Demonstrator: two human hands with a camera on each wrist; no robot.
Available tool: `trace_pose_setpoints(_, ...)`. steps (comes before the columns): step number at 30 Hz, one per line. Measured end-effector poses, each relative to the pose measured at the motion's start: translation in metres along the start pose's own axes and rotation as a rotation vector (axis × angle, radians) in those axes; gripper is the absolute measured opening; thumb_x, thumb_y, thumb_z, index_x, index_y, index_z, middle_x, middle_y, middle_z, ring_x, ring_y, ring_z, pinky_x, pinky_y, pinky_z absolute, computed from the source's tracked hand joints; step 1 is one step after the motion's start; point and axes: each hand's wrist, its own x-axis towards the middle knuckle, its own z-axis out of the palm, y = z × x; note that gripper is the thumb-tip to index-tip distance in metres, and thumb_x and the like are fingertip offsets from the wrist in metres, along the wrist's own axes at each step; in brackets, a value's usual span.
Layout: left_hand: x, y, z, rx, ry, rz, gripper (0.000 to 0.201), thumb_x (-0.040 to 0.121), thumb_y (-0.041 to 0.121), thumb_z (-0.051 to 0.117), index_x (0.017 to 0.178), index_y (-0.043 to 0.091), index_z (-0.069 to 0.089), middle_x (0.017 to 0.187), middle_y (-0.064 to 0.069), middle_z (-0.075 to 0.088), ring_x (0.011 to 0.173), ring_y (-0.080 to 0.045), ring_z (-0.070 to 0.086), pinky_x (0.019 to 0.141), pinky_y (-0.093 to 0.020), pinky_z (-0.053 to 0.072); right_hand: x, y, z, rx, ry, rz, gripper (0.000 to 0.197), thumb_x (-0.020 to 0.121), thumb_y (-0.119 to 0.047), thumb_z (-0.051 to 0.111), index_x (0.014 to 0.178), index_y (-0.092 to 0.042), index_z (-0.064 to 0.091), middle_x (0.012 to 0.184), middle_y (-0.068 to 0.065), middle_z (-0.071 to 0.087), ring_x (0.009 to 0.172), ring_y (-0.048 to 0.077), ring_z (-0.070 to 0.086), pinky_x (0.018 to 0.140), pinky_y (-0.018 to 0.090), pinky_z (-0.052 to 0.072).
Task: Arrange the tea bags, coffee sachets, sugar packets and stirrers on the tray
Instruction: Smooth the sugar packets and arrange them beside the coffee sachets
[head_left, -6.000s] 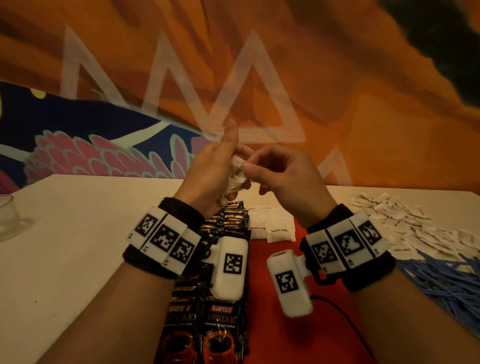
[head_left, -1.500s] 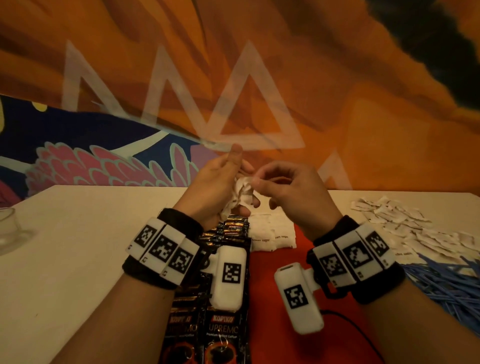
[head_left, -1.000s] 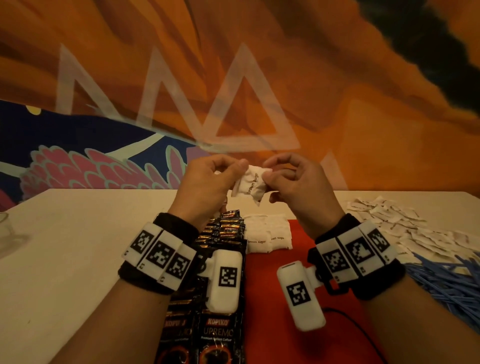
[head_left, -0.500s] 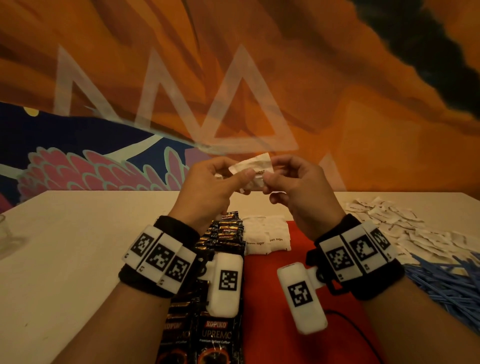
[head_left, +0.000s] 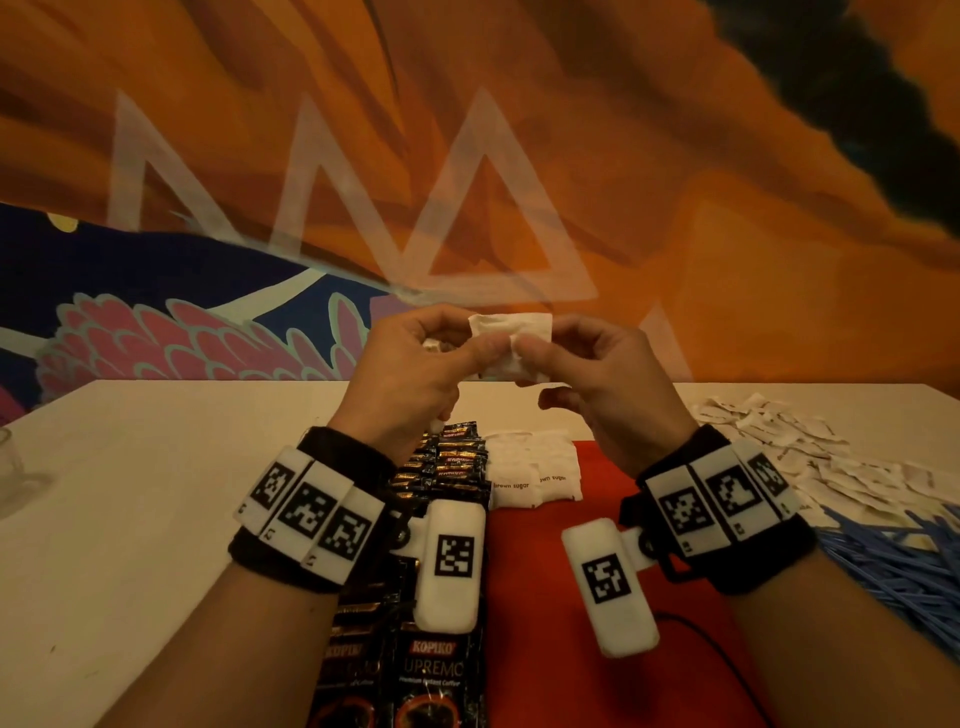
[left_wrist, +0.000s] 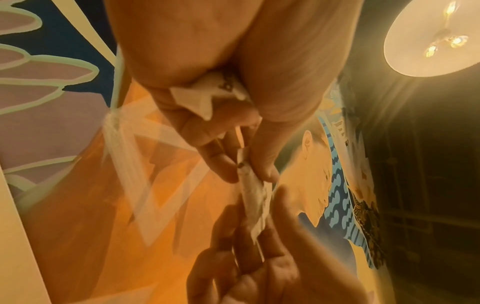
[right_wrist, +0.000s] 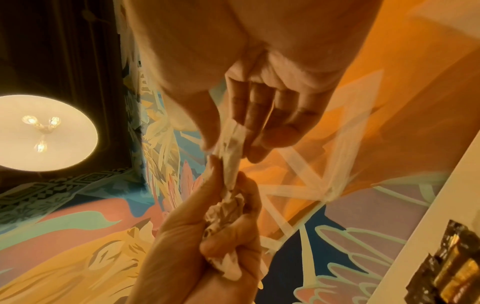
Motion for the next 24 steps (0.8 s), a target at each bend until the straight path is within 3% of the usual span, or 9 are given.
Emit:
trace_pose_setpoints(3, 0.0, 0.001, -0.001, -0.059, 0.027, -0.036, 0.023, 0.074, 0.043, 0.07, 0.083, 0.022, 0.075, 0.081, 0.001, 0.07, 0.063, -0.028, 0.041, 0.041, -0.025, 0.029, 0.001, 0.003, -0.004, -0.09, -0.007, -0.036, 0.013, 0.082, -0.007, 0.074, 0.091, 0.001, 0.069, 0.074, 0.004, 0.072, 0.067, 0.014, 0.067, 0.057, 0.024, 0.05)
trace_pose_setpoints(5, 0.001, 0.0, 0.0, -0.068, 0.054, -0.069, 0.03, 0.08, 0.046, 0.066, 0.084, 0.018, 0.075, 0.082, -0.004, 0.072, 0.071, -0.028, 0.046, 0.039, -0.023, 0.031, 0.001, 0.004, -0.005, -0.114, -0.01, -0.044, 0.014, 0.081, -0.008, 0.076, 0.09, 0.002, 0.07, 0.074, 0.005, 0.072, 0.068, 0.013, 0.066, 0.056, 0.023, 0.05)
trace_pose_setpoints(8, 0.002, 0.0, 0.001, 0.009, 0.106, -0.067, 0.029, 0.093, 0.037, 0.062, 0.084, 0.012, 0.071, 0.072, -0.006, 0.07, 0.057, -0.028, 0.046, 0.036, -0.022, 0.031, 0.002, 0.006, -0.009, -0.195, -0.049, -0.025, 0.018, 0.082, -0.009, 0.076, 0.088, 0.006, 0.068, 0.078, 0.012, 0.071, 0.067, 0.013, 0.064, 0.055, 0.024, 0.05)
trace_pose_setpoints(11, 0.003, 0.002, -0.003, 0.058, 0.144, -0.039, 0.027, 0.1, 0.03, 0.057, 0.083, 0.012, 0.066, 0.059, 0.0, 0.063, 0.053, -0.019, 0.057, 0.034, -0.02, 0.03, 0.005, 0.013, -0.022, -0.334, -0.091, 0.048, 0.025, 0.084, -0.01, 0.075, 0.09, 0.012, 0.064, 0.074, 0.011, 0.069, 0.062, 0.009, 0.065, 0.054, 0.025, 0.051)
trace_pose_setpoints(16, 0.003, 0.006, -0.009, -0.021, 0.133, -0.084, 0.025, 0.1, 0.033, 0.058, 0.086, 0.013, 0.065, 0.063, 0.003, 0.062, 0.059, -0.015, 0.062, 0.037, -0.02, 0.03, 0.019, 0.041, -0.046, -0.577, -0.122, 0.295, 0.018, 0.082, -0.009, 0.078, 0.081, -0.01, 0.06, 0.071, 0.008, 0.07, 0.064, 0.015, 0.067, 0.056, 0.029, 0.051)
trace_pose_setpoints(20, 0.002, 0.008, -0.009, -0.037, 0.115, -0.106, 0.024, 0.099, 0.035, 0.059, 0.089, 0.013, 0.065, 0.067, 0.003, 0.063, 0.061, -0.015, 0.062, 0.038, -0.02, 0.03, 0.023, 0.063, -0.057, -0.735, -0.181, 0.506, 0.021, 0.082, -0.011, 0.079, 0.073, -0.013, 0.06, 0.066, 0.005, 0.066, 0.06, 0.015, 0.064, 0.057, 0.028, 0.053)
trace_pose_setpoints(24, 0.001, 0.01, -0.008, -0.013, 0.113, -0.103, 0.025, 0.099, 0.036, 0.058, 0.092, 0.014, 0.066, 0.07, 0.003, 0.063, 0.062, -0.012, 0.061, 0.039, -0.02, 0.031, 0.022, 0.068, -0.054, -0.871, -0.221, 0.561, 0.031, 0.084, -0.017, 0.078, 0.063, -0.014, 0.056, 0.064, 0.005, 0.059, 0.059, 0.017, 0.055, 0.059, 0.027, 0.047)
